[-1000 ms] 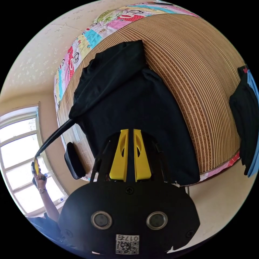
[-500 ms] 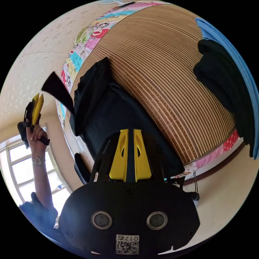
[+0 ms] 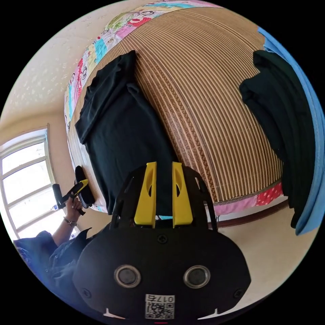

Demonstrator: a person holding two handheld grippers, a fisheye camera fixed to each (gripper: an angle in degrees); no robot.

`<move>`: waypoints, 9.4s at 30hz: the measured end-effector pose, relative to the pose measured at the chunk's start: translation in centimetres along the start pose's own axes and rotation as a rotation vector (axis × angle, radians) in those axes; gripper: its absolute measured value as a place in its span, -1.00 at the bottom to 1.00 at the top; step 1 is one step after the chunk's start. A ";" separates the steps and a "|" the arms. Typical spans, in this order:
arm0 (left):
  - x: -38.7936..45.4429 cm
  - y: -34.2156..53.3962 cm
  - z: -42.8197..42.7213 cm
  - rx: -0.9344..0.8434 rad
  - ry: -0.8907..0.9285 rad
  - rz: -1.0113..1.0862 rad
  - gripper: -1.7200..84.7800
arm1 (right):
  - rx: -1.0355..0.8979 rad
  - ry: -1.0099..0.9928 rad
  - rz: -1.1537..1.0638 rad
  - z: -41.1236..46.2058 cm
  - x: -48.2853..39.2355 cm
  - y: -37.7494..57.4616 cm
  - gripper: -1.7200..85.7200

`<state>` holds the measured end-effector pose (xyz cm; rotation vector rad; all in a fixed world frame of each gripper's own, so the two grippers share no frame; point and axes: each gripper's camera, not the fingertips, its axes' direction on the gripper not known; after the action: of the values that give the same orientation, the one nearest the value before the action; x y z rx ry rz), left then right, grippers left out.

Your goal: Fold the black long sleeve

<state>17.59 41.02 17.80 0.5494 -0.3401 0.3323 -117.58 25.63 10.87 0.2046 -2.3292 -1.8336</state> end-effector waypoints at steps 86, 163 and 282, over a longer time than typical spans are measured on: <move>-11.8 -10.2 -23.1 0.079 0.286 -0.108 -0.80 | 0.178 0.335 -0.123 11.7 -4.7 -15.7 -0.73; -16.7 6.7 -11.5 -0.043 0.591 0.140 -0.73 | 0.127 0.011 -0.383 16.9 8.1 -11.5 -0.91; -34.7 10.8 -42.4 0.599 0.180 -0.548 -0.70 | -0.502 0.147 -0.817 36.0 -44.9 3.7 -0.66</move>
<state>-8.11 65.88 -25.11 1.1607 0.1026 -0.0601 -81.55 70.16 4.00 1.3060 -1.7049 -2.5457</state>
